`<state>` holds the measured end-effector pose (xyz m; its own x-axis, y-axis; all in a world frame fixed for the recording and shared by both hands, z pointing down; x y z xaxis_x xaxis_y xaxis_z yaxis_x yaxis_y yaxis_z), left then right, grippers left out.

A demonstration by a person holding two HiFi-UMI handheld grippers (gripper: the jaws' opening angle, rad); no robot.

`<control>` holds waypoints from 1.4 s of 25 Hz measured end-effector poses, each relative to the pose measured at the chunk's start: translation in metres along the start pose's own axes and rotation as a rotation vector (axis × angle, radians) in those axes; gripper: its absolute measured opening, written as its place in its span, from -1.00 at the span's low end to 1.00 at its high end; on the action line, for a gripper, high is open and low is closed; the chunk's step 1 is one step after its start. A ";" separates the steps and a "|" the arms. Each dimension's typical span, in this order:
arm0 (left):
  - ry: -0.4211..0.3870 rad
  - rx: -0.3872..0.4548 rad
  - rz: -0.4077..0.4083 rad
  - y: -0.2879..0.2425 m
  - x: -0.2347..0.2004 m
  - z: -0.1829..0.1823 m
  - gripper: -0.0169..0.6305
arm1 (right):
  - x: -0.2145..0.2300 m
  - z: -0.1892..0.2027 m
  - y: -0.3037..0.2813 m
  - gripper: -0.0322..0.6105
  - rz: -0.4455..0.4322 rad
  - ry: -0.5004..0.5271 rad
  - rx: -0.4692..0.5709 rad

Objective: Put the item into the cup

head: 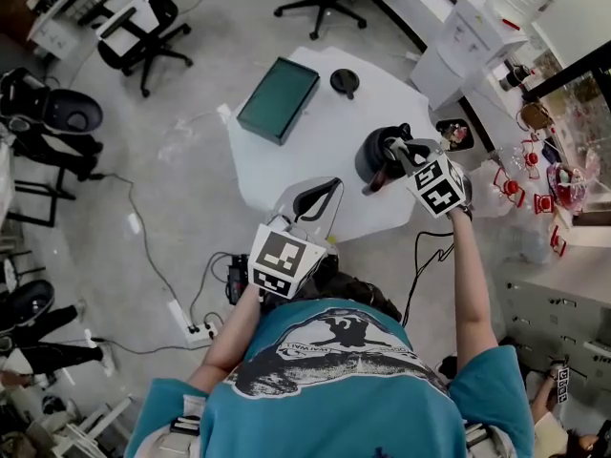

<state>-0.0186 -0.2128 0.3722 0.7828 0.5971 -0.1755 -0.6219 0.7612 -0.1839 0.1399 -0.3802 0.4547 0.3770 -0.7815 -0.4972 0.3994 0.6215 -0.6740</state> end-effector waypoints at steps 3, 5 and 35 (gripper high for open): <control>0.006 0.001 -0.014 0.002 -0.001 0.003 -0.89 | -0.001 -0.001 -0.004 -0.81 -0.029 0.010 -0.014; 0.015 -0.003 -0.023 0.003 -0.001 0.004 -0.89 | -0.002 -0.002 -0.006 -0.81 -0.043 0.023 -0.021; 0.032 -0.005 -0.007 0.019 -0.009 0.006 -0.89 | -0.010 -0.025 0.040 -0.72 0.019 -0.246 0.143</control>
<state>-0.0374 -0.2018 0.3756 0.7861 0.5830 -0.2051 -0.6163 0.7642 -0.1899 0.1311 -0.3492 0.4187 0.5699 -0.7434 -0.3501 0.4971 0.6512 -0.5734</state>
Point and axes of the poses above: the fingertips, and each gripper's own axes: y backward along the fingers, x to its right, z out of its underside, the point moved 6 cm from there along y, backward along the fingers, and after that the axes turned 12 degrees about z, right-handed, at the moved point
